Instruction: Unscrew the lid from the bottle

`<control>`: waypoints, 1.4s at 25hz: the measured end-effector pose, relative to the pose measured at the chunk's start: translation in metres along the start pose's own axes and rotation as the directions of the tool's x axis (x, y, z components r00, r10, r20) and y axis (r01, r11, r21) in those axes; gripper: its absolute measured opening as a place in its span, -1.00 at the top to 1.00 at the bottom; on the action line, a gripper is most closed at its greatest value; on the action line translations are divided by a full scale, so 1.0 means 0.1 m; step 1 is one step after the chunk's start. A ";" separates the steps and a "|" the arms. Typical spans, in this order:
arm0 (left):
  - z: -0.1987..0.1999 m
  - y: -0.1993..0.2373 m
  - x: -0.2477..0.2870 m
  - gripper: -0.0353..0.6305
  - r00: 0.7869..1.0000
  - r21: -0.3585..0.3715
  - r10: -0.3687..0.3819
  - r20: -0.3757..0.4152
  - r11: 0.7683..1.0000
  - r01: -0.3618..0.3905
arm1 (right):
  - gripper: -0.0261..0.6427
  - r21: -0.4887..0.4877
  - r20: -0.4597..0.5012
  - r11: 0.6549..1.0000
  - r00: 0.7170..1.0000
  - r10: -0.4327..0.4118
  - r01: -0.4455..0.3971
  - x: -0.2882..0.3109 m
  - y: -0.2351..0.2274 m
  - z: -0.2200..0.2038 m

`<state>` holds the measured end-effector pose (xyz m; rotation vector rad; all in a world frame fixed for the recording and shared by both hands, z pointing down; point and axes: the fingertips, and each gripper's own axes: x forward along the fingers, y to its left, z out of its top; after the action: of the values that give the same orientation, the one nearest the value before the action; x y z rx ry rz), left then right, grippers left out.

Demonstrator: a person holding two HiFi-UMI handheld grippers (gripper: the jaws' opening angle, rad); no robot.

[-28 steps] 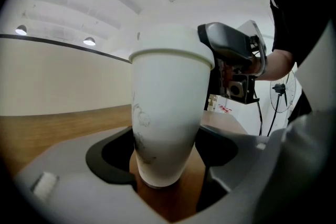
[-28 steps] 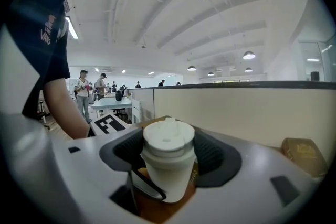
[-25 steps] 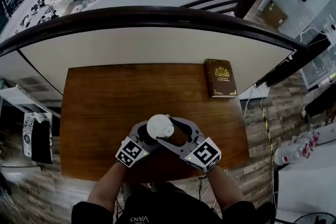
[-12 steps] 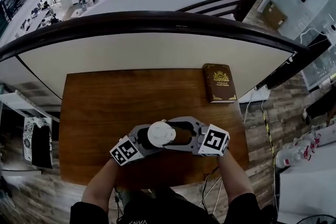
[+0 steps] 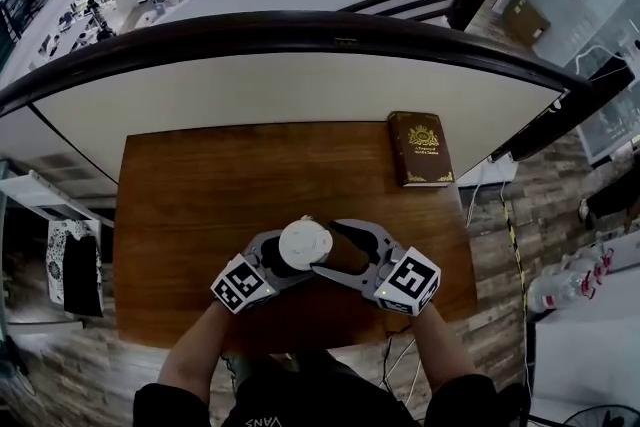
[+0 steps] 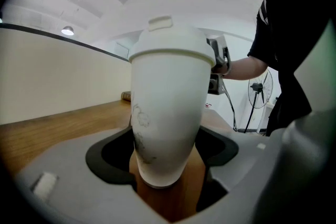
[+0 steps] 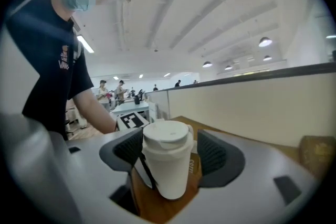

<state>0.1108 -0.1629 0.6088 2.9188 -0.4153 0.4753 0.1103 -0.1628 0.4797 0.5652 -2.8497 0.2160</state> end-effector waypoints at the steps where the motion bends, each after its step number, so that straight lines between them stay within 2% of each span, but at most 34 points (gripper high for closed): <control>1: 0.00 0.00 0.00 -0.21 1.000 -0.004 0.013 0.001 1.000 -0.013 | 0.06 0.011 0.031 0.997 0.997 -0.072 0.071 -0.04 0.00 0.02; 5: 0.00 -0.02 0.02 -0.21 0.997 -0.006 0.073 -0.002 0.997 -0.073 | 0.06 -0.018 0.119 0.954 0.948 -0.297 0.301 -0.14 0.08 0.07; 8: -0.01 -0.03 0.01 -0.21 0.991 -0.023 0.136 -0.003 0.990 -0.136 | 0.05 0.012 0.133 0.915 0.907 -0.400 0.403 -0.14 0.12 0.07; 11: -0.03 -0.03 0.02 -0.21 0.979 -0.049 0.203 -0.001 0.978 -0.203 | 0.04 0.038 0.128 0.899 0.890 -0.438 0.437 -0.09 0.13 0.05; 18: -0.02 -0.04 0.03 -0.21 0.958 -0.082 0.288 -0.006 0.954 -0.287 | -0.01 -0.029 0.076 0.898 0.896 -0.437 0.440 0.04 0.15 -0.06; 22: -0.03 -0.04 0.02 -0.21 0.955 -0.087 0.296 0.003 0.952 -0.294 | -0.02 -0.071 0.050 0.912 0.915 -0.401 0.404 0.10 0.17 -0.06; 26: -0.02 -0.04 0.02 -0.21 0.958 -0.085 0.287 0.011 0.955 -0.285 | -0.02 -0.062 0.030 0.941 0.943 -0.332 0.333 0.11 0.15 -0.04; 31: -0.02 -0.04 0.02 -0.21 0.964 -0.077 0.265 0.019 0.962 -0.263 | -0.02 -0.095 -0.007 0.989 0.993 -0.117 0.116 0.11 0.13 -0.05; 35: -0.02 -0.05 0.03 -0.21 0.974 -0.063 0.226 0.026 0.972 -0.224 | -0.02 -0.125 0.000 0.990 0.998 0.062 -0.062 0.10 0.13 -0.02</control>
<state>0.1145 -0.1580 0.6112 2.8378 -0.7576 0.4356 0.0968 -0.1535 0.4827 0.4528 -2.8621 0.0454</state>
